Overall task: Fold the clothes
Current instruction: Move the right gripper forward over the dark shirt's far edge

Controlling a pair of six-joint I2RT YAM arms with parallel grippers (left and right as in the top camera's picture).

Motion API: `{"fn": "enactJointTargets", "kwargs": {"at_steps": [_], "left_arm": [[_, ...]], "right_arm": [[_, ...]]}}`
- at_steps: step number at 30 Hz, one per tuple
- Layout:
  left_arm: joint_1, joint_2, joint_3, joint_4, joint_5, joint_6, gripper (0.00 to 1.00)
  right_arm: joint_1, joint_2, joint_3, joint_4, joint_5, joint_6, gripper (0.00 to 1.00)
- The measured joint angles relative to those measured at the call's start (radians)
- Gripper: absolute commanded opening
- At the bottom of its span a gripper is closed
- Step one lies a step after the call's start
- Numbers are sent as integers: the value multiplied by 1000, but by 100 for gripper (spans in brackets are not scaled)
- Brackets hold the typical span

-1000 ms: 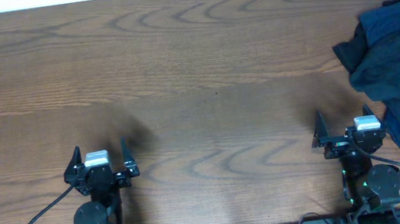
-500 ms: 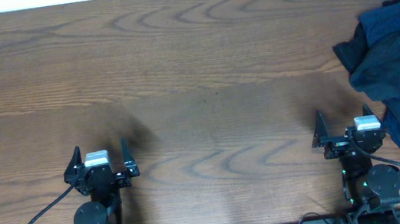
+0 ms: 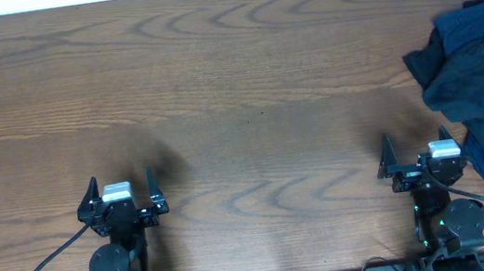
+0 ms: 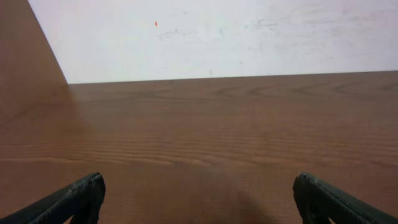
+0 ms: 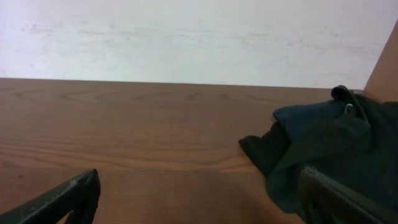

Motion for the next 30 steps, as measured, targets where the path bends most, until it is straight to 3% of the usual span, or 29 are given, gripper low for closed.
{"fn": "enactJointTargets", "kwargs": {"at_steps": [30], "left_arm": [[0, 0, 0, 0, 0, 0, 98]], "right_arm": [[0, 0, 4, 41, -72, 18, 99]]}}
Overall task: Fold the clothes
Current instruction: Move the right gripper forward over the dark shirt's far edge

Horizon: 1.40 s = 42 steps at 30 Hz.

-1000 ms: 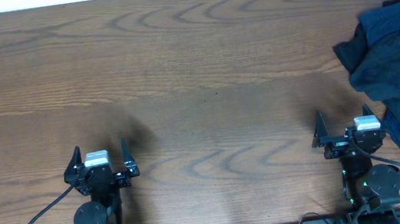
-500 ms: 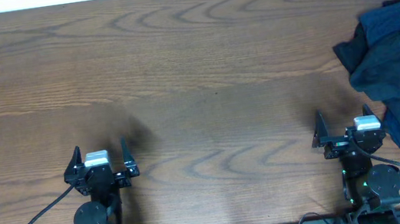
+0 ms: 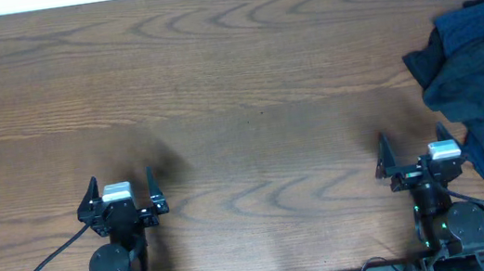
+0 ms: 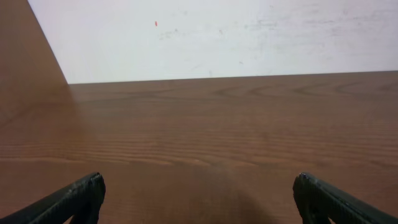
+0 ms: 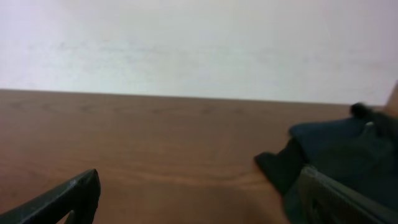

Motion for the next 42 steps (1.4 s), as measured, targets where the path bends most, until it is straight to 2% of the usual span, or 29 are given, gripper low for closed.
{"fn": "enactJointTargets", "kwargs": {"at_steps": [5, 11, 16, 26, 30, 33, 34, 35, 37, 38, 40, 42], "left_arm": [[0, 0, 0, 0, 0, 0, 98], [0, 0, 0, 0, 0, 0, 98], [0, 0, 0, 0, 0, 0, 98], [0, 0, 0, 0, 0, 0, 98], [0, 0, 0, 0, 0, 0, 98], [0, 0, 0, 0, 0, 0, 98], [0, 0, 0, 0, 0, 0, 98], [0, 0, 0, 0, 0, 0, 98], [0, 0, 0, 0, 0, 0, 98], [0, 0, 0, 0, 0, 0, 98], [0, 0, 0, 0, 0, 0, 98], [0, 0, 0, 0, 0, 0, 98]], "right_arm": [[0, 13, 88, -132, -14, 36, 99], [0, 164, 360, -253, -13, 66, 99], [0, 425, 601, -372, -8, 83, 99], [-10, 1025, 1192, -841, 11, 85, 99], [-34, 1212, 1322, -875, 14, 85, 99], [-37, 1290, 1334, -868, 23, 85, 99], [-37, 1313, 1334, -869, 36, 85, 95], [-37, 1334, 1334, -870, 51, 85, 81], [-38, 1369, 1334, -874, 87, 82, 48], [-40, 1386, 1334, -878, 110, 90, 40], [-52, 1413, 1335, -884, 151, 107, 39], [-78, 1441, 1335, -885, 186, 125, 28]]}}
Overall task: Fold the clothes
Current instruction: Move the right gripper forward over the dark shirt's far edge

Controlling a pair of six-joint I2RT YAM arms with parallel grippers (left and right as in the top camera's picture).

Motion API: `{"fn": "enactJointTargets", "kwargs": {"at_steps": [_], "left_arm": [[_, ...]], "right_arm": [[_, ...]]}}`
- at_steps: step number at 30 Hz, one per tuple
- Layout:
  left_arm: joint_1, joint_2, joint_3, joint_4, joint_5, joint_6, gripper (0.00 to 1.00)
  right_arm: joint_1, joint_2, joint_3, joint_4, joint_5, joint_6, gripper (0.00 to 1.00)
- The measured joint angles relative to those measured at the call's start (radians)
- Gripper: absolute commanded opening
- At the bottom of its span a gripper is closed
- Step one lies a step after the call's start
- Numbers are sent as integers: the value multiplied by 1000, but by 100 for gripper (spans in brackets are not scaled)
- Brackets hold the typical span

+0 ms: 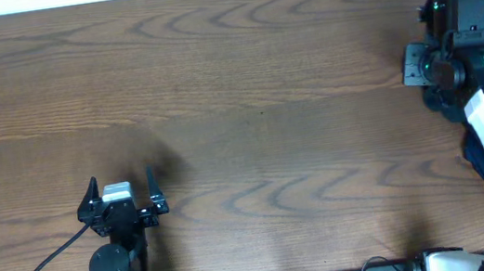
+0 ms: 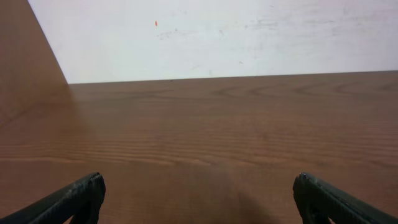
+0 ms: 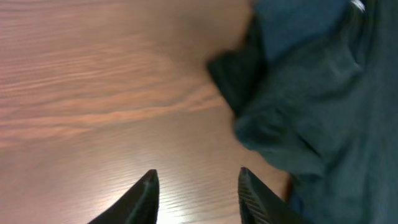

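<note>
A crumpled dark blue garment [image 3: 311,93] lies at the table's far right edge; in the overhead view only slivers of the garment [image 1: 445,107] show beside my right arm, which reaches out over it. My right gripper [image 3: 198,180] is open above bare wood, and the cloth's left edge lies just right of its right finger. Nothing is between its fingers. My left gripper [image 2: 199,186] is open and empty, parked at the front left of the table as the left gripper [image 1: 120,194] in the overhead view.
The wooden table [image 1: 253,78] stretches bare between the two arms. A white wall [image 2: 217,37] rises behind its far edge. A black cable trails from the left arm's base at the front.
My right arm has left its parked place at the front right and now reaches over the garment at the far right, with its gripper narrower but still open. The left arm has not moved.
Both grippers stood open and parked at the table's front edge, with the garment heaped at the far right. Then the right wrist view had shifted slightly and blurred. Now the right gripper hangs open at the garment's left edge, pointing down at it.
</note>
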Motion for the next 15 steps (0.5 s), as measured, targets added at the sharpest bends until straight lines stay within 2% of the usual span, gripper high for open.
{"fn": "enactJointTargets", "kwargs": {"at_steps": [3, 6, 15], "left_arm": [[0, 0, 0, 0, 0, 0, 98], [0, 0, 0, 0, 0, 0, 98], [0, 0, 0, 0, 0, 0, 98]], "right_arm": [[-49, 45, 0, 0, 31, 38, 20], [-103, 99, 0, 8, 42, 70, 19], [-146, 297, 0, 92, 19, 105, 38]]}}
